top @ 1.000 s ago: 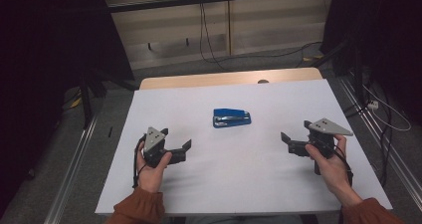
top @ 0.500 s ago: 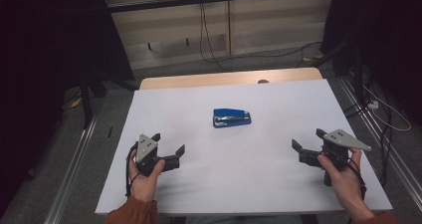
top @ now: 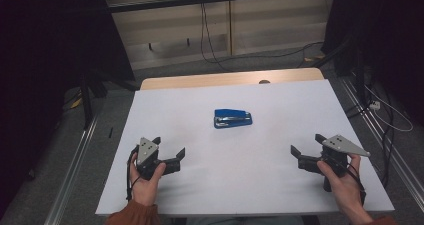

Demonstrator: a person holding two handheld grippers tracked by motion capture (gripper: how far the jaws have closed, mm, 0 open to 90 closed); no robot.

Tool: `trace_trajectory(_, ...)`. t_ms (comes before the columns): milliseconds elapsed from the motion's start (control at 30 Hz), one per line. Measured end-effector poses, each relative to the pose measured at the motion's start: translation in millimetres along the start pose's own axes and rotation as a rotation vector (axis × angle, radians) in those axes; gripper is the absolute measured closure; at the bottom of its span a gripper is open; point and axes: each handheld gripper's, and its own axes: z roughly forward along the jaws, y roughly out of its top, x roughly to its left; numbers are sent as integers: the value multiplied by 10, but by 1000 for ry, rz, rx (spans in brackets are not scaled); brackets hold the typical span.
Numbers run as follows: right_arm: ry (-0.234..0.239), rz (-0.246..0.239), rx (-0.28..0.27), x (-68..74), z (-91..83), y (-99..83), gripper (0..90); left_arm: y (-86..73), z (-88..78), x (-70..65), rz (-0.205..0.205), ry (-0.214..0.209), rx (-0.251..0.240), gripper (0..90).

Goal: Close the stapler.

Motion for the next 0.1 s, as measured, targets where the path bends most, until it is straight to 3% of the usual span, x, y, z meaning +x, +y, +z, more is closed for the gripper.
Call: trace_trajectory(100,12,2,-1,7,23,7,46,9,4,7,3,2,3,45)
